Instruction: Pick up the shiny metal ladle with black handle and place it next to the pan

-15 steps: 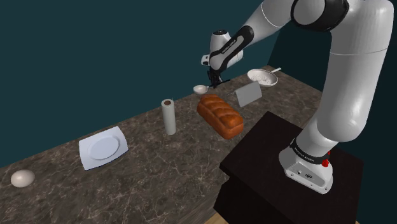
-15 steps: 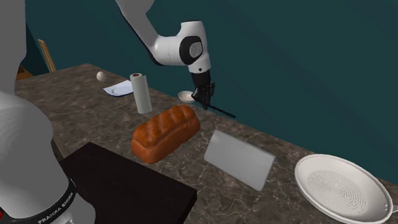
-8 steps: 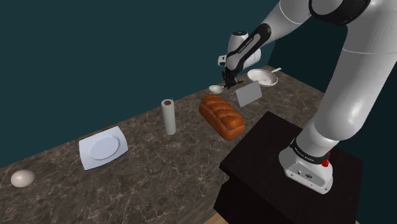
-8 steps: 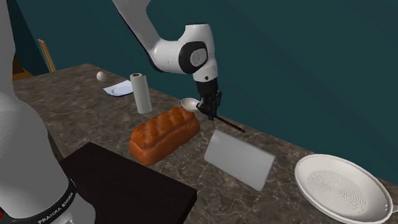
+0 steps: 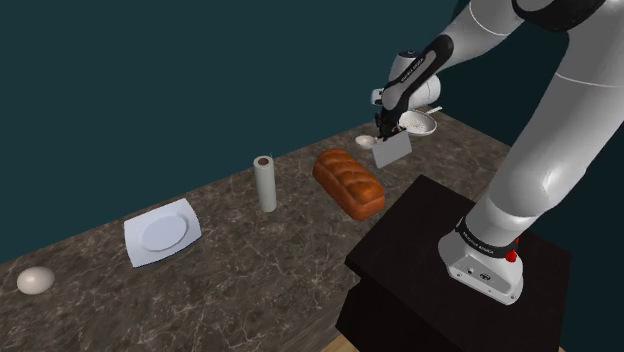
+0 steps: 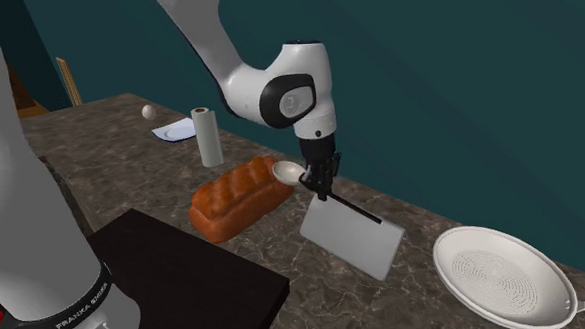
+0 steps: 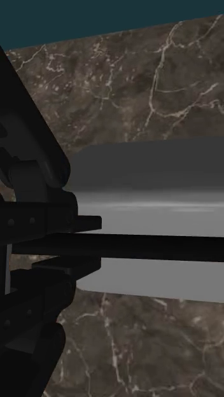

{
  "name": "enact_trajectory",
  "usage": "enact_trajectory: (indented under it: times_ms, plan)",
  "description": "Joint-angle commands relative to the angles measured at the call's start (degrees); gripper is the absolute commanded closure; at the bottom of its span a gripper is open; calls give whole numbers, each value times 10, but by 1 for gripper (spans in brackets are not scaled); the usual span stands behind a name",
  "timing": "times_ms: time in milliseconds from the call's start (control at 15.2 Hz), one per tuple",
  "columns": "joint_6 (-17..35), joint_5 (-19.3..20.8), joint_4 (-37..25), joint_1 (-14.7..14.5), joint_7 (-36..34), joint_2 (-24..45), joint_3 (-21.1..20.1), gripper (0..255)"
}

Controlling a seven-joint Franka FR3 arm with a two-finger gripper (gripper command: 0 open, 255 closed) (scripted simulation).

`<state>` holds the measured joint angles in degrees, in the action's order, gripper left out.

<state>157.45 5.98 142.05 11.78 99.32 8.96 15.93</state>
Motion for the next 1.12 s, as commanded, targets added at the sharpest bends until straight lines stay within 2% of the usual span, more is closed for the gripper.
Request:
enact_trajectory:
  times_ms: [0, 528, 1056]
  plan:
    - [13, -3, 20, 20, 34, -10, 10, 255]
    - [38, -34, 64, 103, 187, -37, 52, 255]
    - [42, -105, 61, 193, 375, -32, 86, 255]
